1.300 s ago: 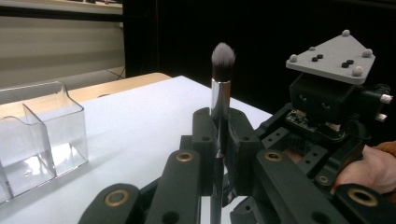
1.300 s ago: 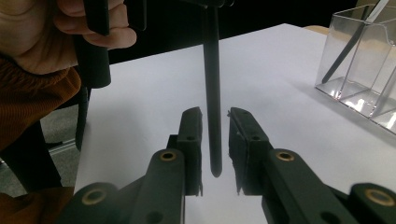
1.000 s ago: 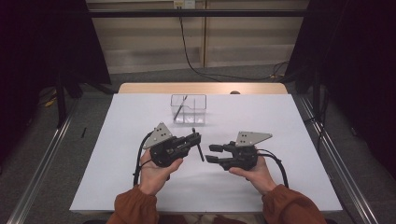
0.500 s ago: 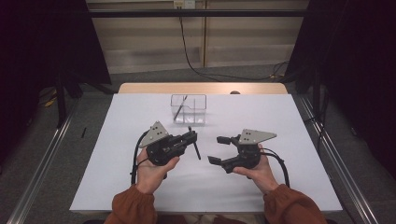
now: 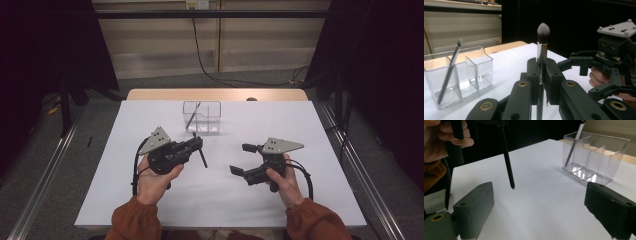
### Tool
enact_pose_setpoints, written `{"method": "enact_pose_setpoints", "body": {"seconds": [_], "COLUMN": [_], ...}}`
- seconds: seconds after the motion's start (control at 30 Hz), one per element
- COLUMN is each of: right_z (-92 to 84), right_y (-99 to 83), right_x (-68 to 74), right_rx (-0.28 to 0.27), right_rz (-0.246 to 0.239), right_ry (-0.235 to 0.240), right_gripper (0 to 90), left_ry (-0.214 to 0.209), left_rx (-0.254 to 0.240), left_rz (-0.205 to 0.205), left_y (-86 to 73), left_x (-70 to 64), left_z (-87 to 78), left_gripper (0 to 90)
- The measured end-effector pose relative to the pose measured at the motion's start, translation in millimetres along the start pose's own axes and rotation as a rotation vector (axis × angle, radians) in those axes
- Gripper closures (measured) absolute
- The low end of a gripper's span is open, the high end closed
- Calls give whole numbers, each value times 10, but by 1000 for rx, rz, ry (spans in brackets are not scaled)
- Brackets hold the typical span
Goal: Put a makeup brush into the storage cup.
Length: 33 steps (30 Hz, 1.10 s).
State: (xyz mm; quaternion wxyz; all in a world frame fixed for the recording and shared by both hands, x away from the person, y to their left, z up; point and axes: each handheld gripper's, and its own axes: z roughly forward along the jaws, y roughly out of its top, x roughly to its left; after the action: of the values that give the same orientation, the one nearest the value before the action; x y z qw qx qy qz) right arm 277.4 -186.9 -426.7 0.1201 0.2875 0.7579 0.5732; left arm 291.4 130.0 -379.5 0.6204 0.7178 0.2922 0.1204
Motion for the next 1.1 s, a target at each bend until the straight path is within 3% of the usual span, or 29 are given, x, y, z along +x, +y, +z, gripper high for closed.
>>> {"method": "enact_pose_setpoints", "body": {"seconds": [0.17,0.3,0.6,0.8,1.03,1.1], "right_z": [-72,-146,-370,-522,-687,-735], "right_y": [-23,-56,-135,-206,-279,-302], "right_x": [4,-13,-92,-127,-151,-147], "right_rx": [11,-16,-68,-67,-96,-99], "right_rz": [-18,-16,5,39,28,4], "right_ry": [-32,-46,-122,-146,-229,-263], "right_gripper": [78,64,59,30,4,6], "left_ry": [11,20,41,52,70,76], "left_rx": [13,10,10,6,6,8], "left_rz": [5,7,1,-2,-3,0], "left_y": [33,50,83,109,140,142], "left_x": [64,108,187,228,280,298], "left_z": [-71,-108,-154,-173,-206,-215], "left_gripper": [837,836,836,836,836,836]}}
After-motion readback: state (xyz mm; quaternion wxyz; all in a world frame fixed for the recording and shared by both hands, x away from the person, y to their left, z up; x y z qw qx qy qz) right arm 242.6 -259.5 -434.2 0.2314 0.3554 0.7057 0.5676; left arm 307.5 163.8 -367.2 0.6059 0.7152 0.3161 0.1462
